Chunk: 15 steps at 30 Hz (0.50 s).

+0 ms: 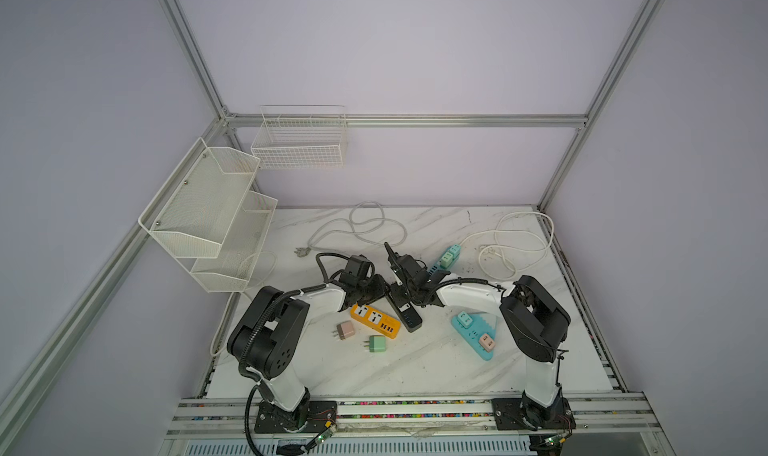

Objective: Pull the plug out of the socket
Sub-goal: 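Grip the pink plug with the right gripper while the left holds the black strip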

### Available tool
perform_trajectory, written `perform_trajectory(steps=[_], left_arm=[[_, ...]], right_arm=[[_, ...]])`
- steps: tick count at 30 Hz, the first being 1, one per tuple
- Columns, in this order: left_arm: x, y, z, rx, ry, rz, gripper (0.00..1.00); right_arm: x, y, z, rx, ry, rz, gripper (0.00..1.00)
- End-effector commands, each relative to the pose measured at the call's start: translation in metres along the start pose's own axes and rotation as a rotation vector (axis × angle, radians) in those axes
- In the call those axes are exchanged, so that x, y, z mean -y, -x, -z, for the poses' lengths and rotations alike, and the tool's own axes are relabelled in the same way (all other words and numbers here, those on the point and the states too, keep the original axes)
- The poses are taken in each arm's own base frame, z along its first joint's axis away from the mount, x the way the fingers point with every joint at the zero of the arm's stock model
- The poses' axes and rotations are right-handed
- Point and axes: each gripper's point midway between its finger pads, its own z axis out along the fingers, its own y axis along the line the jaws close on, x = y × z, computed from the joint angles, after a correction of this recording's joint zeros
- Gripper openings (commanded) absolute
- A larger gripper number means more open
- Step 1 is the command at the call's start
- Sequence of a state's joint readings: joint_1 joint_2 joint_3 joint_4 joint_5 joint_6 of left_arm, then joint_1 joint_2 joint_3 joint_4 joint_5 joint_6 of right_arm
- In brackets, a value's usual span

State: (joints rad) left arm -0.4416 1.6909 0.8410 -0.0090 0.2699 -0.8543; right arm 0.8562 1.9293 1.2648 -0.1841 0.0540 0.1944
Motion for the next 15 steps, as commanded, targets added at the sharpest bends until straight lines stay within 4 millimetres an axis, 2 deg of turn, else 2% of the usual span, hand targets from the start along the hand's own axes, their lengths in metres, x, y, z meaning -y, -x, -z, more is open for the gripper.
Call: perform_trajectory(steps=[1,4,11,15], left_arm=[[0.029,0.012,0.004,0.028,-0.074,-0.012,0.44],[0.025,0.002,0.002,0.025,-0.052,-0.022,0.44],[-0.002,-0.016,-0.004,-0.003,0.026,0.002,0.42],[-0.015,-0.025,-0.004,-0.014,0.056,0.009,0.41]], right_arm=[[-0.004,0.007,0.009,0.026,0.025,-0.017,0.21],[-0.005,0.01,0.01,0.037,0.031,-0.02,0.21],[-0.01,0.015,0.011,0.047,0.055,-0.017,0.19],[-0.003,0.019,0.013,0.059,0.011,-0.031,0.19]])
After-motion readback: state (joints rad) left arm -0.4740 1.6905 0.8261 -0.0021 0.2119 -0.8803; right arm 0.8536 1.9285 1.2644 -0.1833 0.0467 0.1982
